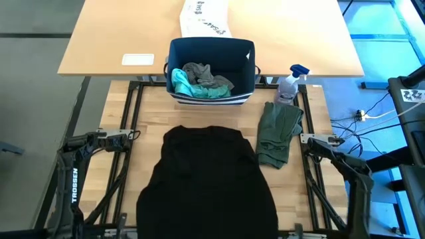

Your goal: Fold Laundry from Bin

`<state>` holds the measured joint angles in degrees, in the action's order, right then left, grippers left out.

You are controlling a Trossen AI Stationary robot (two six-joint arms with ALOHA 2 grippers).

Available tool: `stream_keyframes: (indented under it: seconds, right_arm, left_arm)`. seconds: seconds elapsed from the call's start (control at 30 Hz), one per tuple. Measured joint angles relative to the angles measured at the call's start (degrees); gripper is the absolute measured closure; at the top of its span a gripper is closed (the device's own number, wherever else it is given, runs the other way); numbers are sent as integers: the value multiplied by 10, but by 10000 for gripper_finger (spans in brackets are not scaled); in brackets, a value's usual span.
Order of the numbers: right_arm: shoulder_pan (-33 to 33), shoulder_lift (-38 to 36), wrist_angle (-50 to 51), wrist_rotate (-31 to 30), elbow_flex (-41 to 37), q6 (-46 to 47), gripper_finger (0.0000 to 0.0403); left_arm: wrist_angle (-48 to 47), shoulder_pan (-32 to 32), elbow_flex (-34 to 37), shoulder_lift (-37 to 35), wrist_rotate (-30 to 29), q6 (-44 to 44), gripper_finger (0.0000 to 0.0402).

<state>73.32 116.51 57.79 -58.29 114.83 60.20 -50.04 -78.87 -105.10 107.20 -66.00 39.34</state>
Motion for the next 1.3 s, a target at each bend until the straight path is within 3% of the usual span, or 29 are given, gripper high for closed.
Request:
stream_keyframes:
  seconds: [0.2, 0.27, 0.4, 0.6, 0.83, 1.17, 1.3]
  right_arm:
    - [-66, -1, 145, 19, 0, 38, 400]
    - [-88, -3, 209, 20, 0, 59, 400]
    - [-135, -8, 328, 22, -4, 121, 400]
    - [-205, -31, 324, 44, -32, 81, 400]
    - [-273, -31, 323, 77, -32, 4, 400]
    - [-326, -31, 322, 86, -32, -95, 400]
    - [-365, -31, 322, 108, -32, -141, 400]
  left_arm:
    - [-210, 0, -4, 7, -27, 236, 401]
    - [-325, 0, 3, 4, -15, 278, 402]
    - [-423, 0, 3, -6, 0, 378, 401]
    - [-403, 8, 50, -29, 41, 362, 401]
    - [-402, 28, 129, -52, 54, 412, 401]
    - [-400, 177, 202, -75, 118, 345, 401]
    - [-399, 236, 248, -127, 156, 333, 401]
